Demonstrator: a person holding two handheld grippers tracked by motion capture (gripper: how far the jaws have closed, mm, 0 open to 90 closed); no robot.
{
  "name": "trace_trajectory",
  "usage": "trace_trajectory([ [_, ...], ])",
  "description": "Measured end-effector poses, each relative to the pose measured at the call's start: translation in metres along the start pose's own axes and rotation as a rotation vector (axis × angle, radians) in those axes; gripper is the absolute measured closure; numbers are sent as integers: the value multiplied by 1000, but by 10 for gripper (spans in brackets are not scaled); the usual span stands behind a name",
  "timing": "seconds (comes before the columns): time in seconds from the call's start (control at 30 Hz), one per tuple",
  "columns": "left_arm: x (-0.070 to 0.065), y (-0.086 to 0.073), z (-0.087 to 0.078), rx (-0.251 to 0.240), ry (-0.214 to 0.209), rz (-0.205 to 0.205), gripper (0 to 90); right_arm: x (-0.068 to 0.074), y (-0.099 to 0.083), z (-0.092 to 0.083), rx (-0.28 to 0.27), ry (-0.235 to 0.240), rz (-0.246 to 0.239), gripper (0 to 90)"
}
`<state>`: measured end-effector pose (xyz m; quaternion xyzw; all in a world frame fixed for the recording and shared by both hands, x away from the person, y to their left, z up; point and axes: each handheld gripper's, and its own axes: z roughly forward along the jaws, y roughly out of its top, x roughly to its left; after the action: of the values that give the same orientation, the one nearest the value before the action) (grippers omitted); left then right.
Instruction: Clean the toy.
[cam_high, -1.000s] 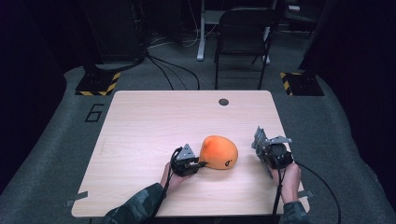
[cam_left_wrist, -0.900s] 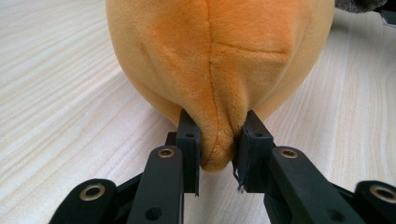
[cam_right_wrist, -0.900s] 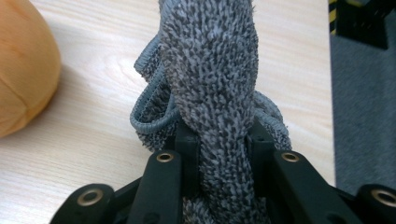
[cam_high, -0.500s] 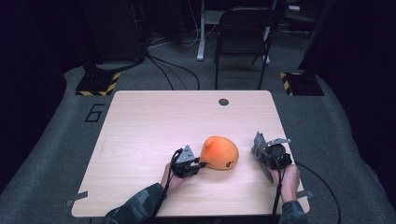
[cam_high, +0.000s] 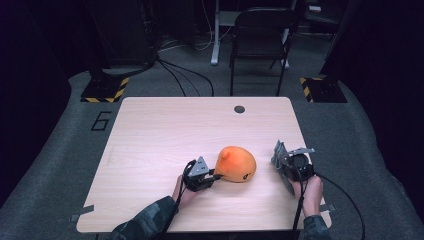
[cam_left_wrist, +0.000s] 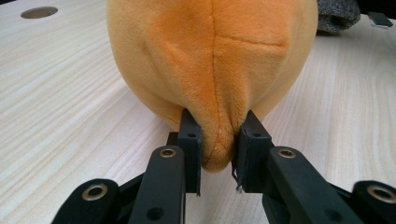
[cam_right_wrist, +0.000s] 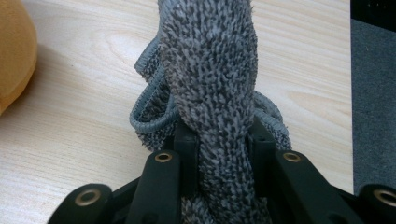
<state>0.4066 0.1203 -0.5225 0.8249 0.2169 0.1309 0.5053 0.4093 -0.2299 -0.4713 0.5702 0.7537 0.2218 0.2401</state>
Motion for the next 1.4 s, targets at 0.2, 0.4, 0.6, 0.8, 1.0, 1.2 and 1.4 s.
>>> trace_trajectory([
  [0.2, -2, 2, -1, -32, 3, 23, 757, 2, 0, 3, 20, -3, -9, 718],
  [0.4, -5, 17, -10, -90, -3, 28, 768, -1, 0, 1, 15, -8, -4, 719],
  [0.6, -12, 44, -28, -137, -9, 59, 769, -4, -1, 2, 10, -4, 7, 719],
  [0.8, -9, 74, -48, -92, 0, 84, 765, -8, 0, -1, -4, -5, 19, 719],
  [1.0, -6, 91, -61, -38, 36, 105, 758, -6, 0, 0, -1, -4, 23, 719],
  [1.2, -1, 94, -57, 26, 19, 95, 755, -4, 1, 0, -6, 11, 13, 719],
  [1.4, -2, 100, -51, 86, 10, 121, 752, -2, -3, 0, 0, 23, 11, 719],
])
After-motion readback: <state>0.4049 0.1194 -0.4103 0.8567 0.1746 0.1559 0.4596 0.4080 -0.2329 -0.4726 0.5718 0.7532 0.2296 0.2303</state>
